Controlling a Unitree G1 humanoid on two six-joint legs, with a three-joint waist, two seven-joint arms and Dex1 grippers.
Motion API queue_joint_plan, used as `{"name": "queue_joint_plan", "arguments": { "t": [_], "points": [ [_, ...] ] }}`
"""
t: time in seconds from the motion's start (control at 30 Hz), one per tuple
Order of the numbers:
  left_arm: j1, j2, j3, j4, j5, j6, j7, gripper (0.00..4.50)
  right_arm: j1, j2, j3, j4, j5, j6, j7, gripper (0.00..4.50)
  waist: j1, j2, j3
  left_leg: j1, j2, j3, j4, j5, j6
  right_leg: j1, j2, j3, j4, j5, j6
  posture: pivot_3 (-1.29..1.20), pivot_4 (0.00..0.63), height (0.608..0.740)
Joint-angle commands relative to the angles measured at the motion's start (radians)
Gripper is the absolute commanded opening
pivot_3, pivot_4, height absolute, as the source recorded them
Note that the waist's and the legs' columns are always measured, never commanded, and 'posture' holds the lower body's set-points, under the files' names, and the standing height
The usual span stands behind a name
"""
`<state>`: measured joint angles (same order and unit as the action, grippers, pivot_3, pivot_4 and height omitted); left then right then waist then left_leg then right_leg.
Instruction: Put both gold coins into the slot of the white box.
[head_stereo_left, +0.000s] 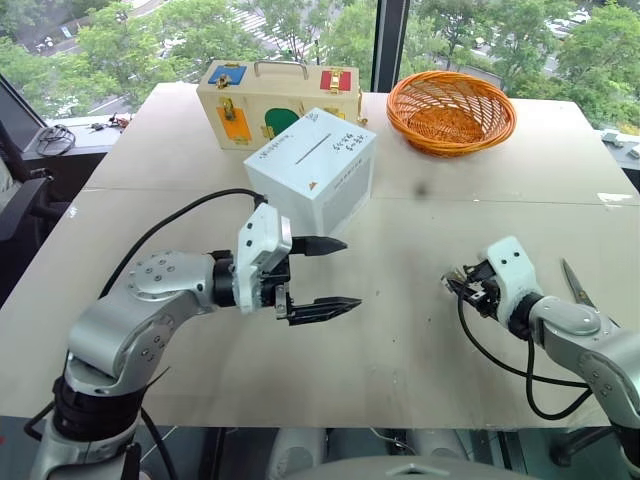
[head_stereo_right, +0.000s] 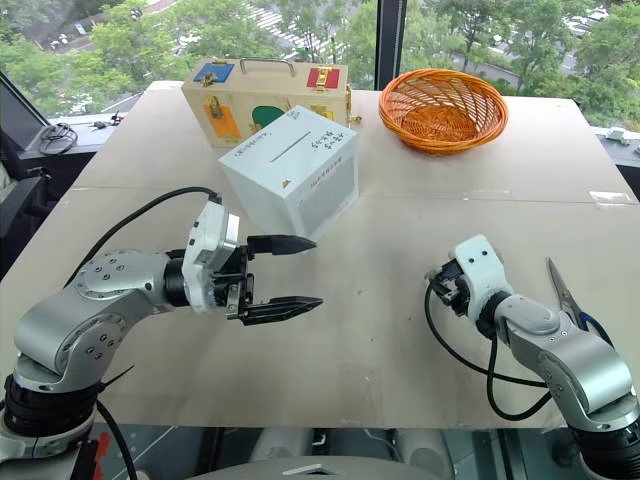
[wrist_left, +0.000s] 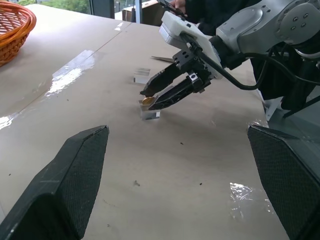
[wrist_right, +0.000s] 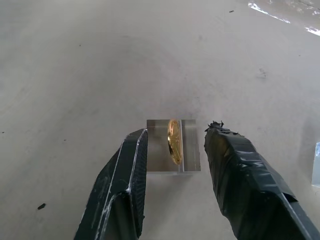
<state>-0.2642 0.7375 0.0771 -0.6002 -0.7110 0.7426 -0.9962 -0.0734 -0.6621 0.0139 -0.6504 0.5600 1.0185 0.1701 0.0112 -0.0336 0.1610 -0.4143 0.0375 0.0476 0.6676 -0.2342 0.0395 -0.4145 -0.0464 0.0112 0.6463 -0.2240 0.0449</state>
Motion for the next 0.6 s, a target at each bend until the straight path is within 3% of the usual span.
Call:
{"name": "queue_joint_plan", "arguments": {
  "t": [0.03, 0.27, 0.37, 0.47, 0.6],
  "points": [
    [0.013, 0.014, 0.006, -0.012, -0.013, -0.026, -0.005, 4.5, -0.005, 0.0, -0.033, -0.057, -0.006, 0.01, 0.012, 1.99, 0.0, 0.0, 0.0, 0.0, 0.0, 0.0, 0.0, 0.0, 0.0, 0.0, 0.0, 0.0, 0.0, 0.0, 0.0, 0.0, 0.15, 0.74],
    [0.017, 0.019, -0.001, -0.013, -0.018, -0.033, -0.005, 4.5, -0.007, 0.009, -0.041, -0.064, -0.013, 0.031, 0.025, 1.99, 0.0, 0.0, 0.0, 0.0, 0.0, 0.0, 0.0, 0.0, 0.0, 0.0, 0.0, 0.0, -0.001, 0.0, 0.0, 0.0, 0.15, 0.74],
    [0.013, 0.019, -0.004, -0.01, -0.017, -0.034, -0.005, 4.5, -0.006, 0.014, -0.04, -0.058, -0.018, 0.035, 0.027, 1.32, 0.0, 0.0, 0.0, 0.0, 0.0, 0.0, 0.0, 0.0, 0.0, 0.0, 0.0, 0.0, -0.001, 0.0, 0.0, 0.0, 0.15, 0.74],
    [0.011, 0.019, -0.005, -0.01, -0.018, -0.033, -0.004, 4.5, -0.006, 0.022, -0.042, -0.051, -0.025, 0.038, 0.028, 0.01, 0.0, 0.0, 0.0, 0.0, 0.0, 0.0, 0.0, 0.0, 0.0, 0.0, 0.0, 0.0, -0.001, 0.0, 0.0, 0.0, 0.15, 0.74],
    [-0.001, 0.016, -0.009, -0.003, -0.021, -0.029, -0.002, 4.5, -0.002, 0.019, -0.042, -0.05, -0.032, 0.047, 0.041, 0.01, 0.0, 0.0, 0.0, 0.0, 0.0, 0.0, -0.001, 0.0, 0.0, 0.0, 0.0, 0.0, -0.001, 0.0, 0.0, 0.0, 0.15, 0.74]
  ]
}}
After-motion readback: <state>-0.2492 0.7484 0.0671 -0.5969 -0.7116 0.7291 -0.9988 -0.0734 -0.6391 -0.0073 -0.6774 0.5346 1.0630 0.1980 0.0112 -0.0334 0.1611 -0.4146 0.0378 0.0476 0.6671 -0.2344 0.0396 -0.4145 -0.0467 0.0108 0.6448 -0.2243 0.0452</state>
